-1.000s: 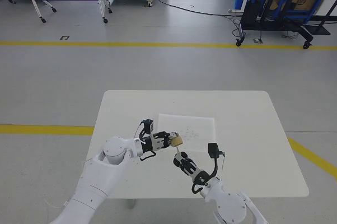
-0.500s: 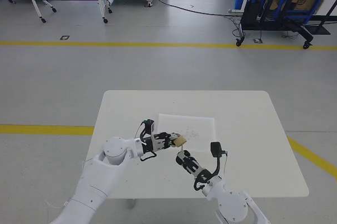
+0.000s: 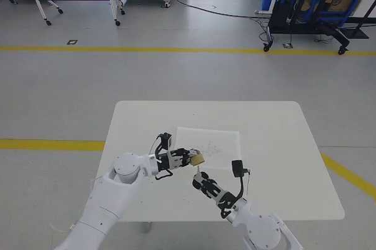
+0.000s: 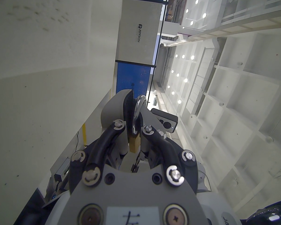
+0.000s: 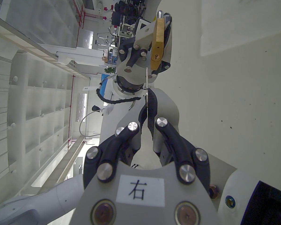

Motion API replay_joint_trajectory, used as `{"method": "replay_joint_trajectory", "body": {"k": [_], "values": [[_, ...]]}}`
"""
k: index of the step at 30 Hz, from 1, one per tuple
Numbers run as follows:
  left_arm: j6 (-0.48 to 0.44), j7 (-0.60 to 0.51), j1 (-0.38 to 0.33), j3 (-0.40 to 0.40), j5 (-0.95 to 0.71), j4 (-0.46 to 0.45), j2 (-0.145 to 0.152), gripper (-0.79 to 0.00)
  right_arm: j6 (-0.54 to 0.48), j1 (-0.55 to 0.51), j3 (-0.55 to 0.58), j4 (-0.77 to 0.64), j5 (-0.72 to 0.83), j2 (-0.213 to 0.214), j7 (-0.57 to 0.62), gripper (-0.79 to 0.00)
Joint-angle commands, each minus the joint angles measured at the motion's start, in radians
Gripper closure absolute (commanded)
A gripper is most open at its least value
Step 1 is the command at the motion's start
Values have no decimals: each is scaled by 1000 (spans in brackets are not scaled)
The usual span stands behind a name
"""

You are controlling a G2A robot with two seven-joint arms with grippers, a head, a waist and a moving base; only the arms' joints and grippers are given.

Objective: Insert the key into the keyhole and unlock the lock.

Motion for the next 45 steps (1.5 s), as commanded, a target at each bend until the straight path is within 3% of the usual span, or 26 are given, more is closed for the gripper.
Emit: {"method": "replay_joint_trajectory", "body": {"k": [1,24,34,45], "values": [[-7,-7,0,1,0,1,0,0,1,-3,4,-3,-2,2,6,0],[-37,-24,-1,12,11,-2,6,0,4,5,22,12,74,12,42,0],[-81,-93,1,2,15,-12,15,0,-54,-12,81,-1,153,32,218,0],[-97,-106,5,-10,24,-18,24,0,-35,-13,92,-2,142,43,231,0]]}}
